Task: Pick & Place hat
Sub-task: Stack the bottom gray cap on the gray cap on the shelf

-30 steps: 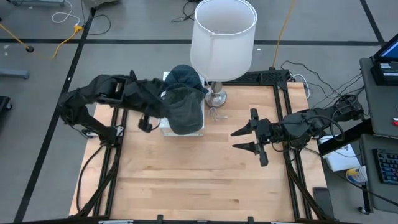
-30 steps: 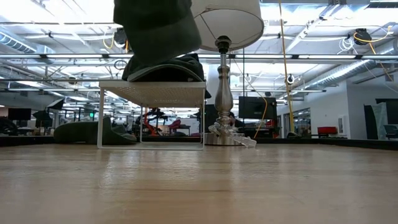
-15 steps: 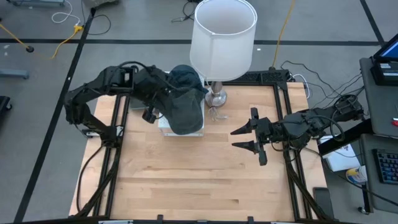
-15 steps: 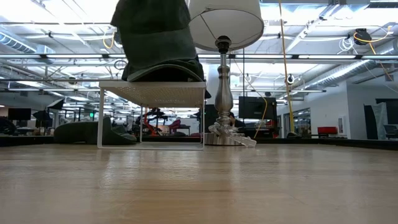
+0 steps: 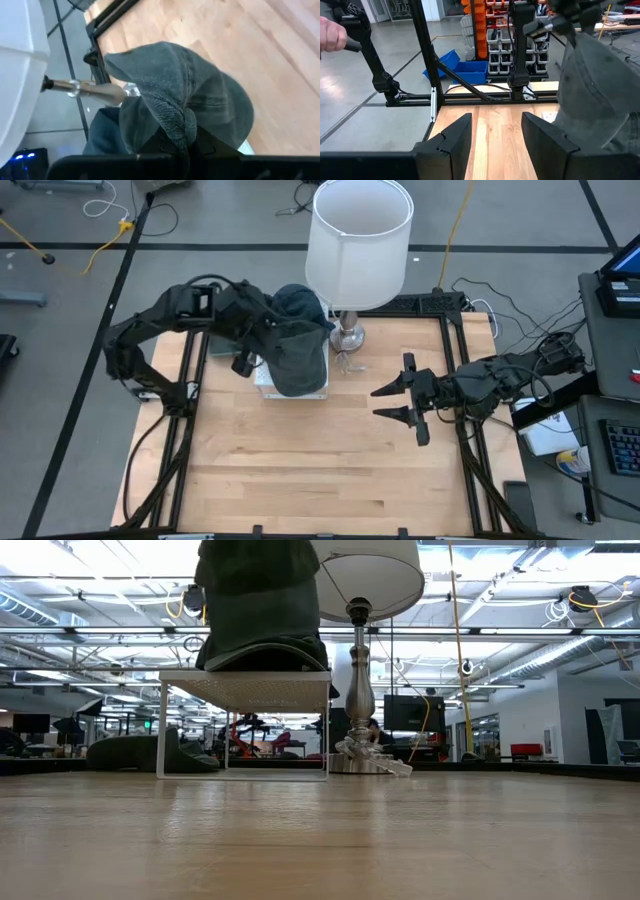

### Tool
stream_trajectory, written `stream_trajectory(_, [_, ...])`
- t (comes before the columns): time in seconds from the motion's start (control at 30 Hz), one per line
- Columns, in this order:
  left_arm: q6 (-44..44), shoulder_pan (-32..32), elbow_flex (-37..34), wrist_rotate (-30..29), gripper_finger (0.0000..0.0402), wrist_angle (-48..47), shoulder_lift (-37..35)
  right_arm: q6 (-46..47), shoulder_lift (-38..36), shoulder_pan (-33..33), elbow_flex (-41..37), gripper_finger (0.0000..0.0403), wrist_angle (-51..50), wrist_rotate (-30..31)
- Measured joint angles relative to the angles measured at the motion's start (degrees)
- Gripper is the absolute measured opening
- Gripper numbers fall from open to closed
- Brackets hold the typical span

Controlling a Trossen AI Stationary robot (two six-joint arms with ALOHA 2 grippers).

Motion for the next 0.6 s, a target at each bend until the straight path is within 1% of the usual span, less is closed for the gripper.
stream_trajectory(0.2, [1.46,1.51,-0.02,-2.50,0.0005,-0.27,3.51,0.04,0.00,0.00,0.00,0.0164,0.08,0.03])
stream_trajectory(0.33, [1.65,2.78,-0.02,-5.77,0.0008,-0.33,5.31,0.05,0.30,0.02,0.00,0.0164,0.04,-0.04])
stream_trajectory(0.5, [1.53,4.21,-0.01,-7.07,0.0008,-1.30,7.35,0.04,0.87,0.04,0.00,0.0164,0.03,-0.14])
stream_trajectory(0.6, [3.08,4.87,-0.09,-10.36,0.0007,-2.22,7.94,-0.05,0.87,0.04,0.00,0.0164,0.01,-0.16])
